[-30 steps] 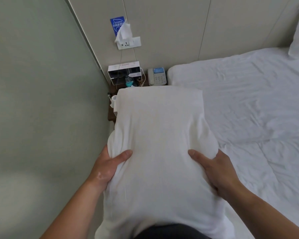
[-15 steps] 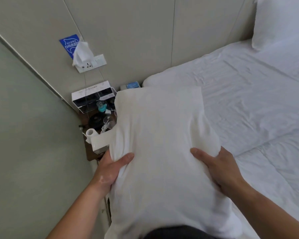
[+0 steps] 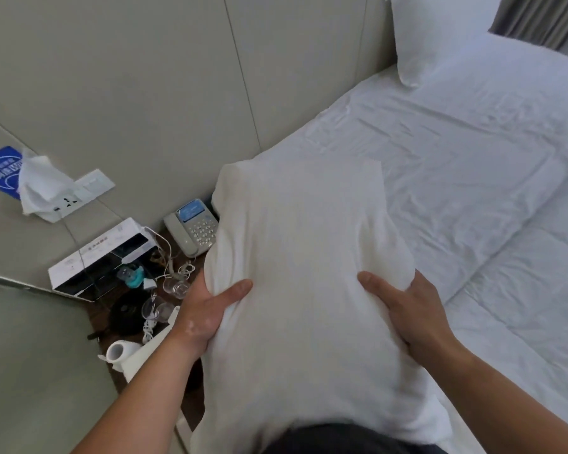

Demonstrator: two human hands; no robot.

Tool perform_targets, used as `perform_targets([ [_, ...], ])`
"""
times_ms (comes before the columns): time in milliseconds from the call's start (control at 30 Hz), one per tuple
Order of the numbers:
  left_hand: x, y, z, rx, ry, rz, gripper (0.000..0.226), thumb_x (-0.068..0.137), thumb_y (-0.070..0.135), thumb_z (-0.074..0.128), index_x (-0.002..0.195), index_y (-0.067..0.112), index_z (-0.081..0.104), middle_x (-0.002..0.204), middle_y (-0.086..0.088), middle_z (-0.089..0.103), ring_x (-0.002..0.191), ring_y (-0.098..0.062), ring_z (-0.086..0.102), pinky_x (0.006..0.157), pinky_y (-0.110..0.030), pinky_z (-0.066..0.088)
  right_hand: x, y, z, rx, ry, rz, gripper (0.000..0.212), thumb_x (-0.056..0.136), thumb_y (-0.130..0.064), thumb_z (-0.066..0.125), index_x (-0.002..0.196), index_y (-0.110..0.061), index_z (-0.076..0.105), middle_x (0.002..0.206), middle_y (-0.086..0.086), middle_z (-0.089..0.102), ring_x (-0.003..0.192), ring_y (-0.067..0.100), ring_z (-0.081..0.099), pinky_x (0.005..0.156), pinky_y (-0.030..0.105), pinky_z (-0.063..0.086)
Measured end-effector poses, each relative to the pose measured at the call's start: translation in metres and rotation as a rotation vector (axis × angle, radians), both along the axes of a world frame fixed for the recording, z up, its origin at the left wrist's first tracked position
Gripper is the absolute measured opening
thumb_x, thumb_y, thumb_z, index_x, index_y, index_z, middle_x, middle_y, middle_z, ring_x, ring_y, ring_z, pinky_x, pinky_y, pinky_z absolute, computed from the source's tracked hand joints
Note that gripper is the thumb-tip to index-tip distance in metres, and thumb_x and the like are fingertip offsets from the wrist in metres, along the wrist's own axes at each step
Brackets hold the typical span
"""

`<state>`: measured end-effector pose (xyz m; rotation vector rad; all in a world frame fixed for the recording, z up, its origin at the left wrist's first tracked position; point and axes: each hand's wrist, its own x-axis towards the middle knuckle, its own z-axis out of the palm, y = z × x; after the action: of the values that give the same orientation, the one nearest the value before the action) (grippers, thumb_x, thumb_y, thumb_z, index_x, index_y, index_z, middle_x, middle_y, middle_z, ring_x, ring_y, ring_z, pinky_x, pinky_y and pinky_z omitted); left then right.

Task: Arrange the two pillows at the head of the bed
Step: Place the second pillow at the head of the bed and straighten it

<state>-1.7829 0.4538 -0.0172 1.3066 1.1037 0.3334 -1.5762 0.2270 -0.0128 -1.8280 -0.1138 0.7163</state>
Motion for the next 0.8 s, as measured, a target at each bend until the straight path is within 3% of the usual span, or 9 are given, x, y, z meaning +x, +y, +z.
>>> perform_targets([
  [133,0.065,0.031,0.006,0.082,0.018,-0.052,0.045,0.081,0.014,0.086,0.106,0.041,0.062,0.092,0.020,0.075,0.072,0.014,0.070,0.068,-0.016,0.053,0.050,0.026,0.001,0.016,-0.009,-0.031,0.050,0.074,-0.044,0.087,0.120,-0.034,0.068,0.107,-0.016,0.075,0.097,0.008,0.070,0.081,0.034,0.053],
  [200,0.097,0.047,0.006,0.112,0.020,-0.079,0.045,0.079,0.014,0.088,0.104,0.041,0.062,0.099,0.020,0.071,0.072,0.015,0.070,0.063,-0.012,0.052,0.072,0.037,-0.001,0.030,-0.011,-0.054,0.052,0.075,-0.044,0.086,0.122,-0.036,0.066,0.109,-0.018,0.073,0.098,0.006,0.069,0.081,0.033,0.052],
  [300,0.140,0.073,0.010,0.104,0.032,-0.142,0.058,0.062,0.031,0.098,0.108,0.042,0.064,0.110,0.016,0.073,0.095,0.000,0.070,0.075,-0.022,0.053,0.098,0.053,-0.004,0.066,0.001,-0.106,0.046,0.078,-0.040,0.085,0.119,-0.037,0.064,0.105,-0.022,0.071,0.094,-0.001,0.066,0.076,0.025,0.051],
  [400,0.183,0.105,0.013,0.140,0.038,-0.211,0.059,0.063,0.032,0.098,0.111,0.038,0.065,0.109,0.017,0.071,0.096,-0.001,0.067,0.079,-0.022,0.052,0.120,0.073,-0.014,0.081,0.023,-0.164,0.045,0.077,-0.041,0.084,0.118,-0.034,0.066,0.105,-0.017,0.074,0.096,0.005,0.070,0.083,0.032,0.056],
  [533,0.237,0.151,0.011,0.198,0.075,-0.303,0.103,0.043,0.054,0.099,0.136,0.027,0.065,0.125,0.007,0.075,0.114,-0.017,0.071,0.100,-0.042,0.056,0.143,0.102,-0.033,0.077,0.054,-0.266,0.058,0.070,-0.051,0.084,0.123,-0.034,0.068,0.111,-0.014,0.077,0.103,0.013,0.072,0.095,0.044,0.057],
  [667,0.288,0.195,0.005,0.210,0.089,-0.417,0.103,0.036,0.059,0.101,0.131,0.033,0.068,0.125,0.007,0.077,0.116,-0.020,0.072,0.104,-0.049,0.055,0.166,0.138,-0.053,0.061,0.082,-0.332,0.060,0.066,-0.056,0.083,0.121,-0.037,0.068,0.110,-0.016,0.077,0.105,0.014,0.072,0.097,0.046,0.056],
  [800,0.340,0.240,-0.017,0.241,0.128,-0.553,0.097,0.039,0.056,0.096,0.128,0.037,0.062,0.119,0.016,0.073,0.117,-0.016,0.068,0.102,-0.037,0.052,0.186,0.179,-0.076,0.011,0.115,-0.388,0.058,0.069,-0.054,0.082,0.121,-0.036,0.066,0.109,-0.017,0.075,0.107,0.014,0.070,0.100,0.045,0.054],
])
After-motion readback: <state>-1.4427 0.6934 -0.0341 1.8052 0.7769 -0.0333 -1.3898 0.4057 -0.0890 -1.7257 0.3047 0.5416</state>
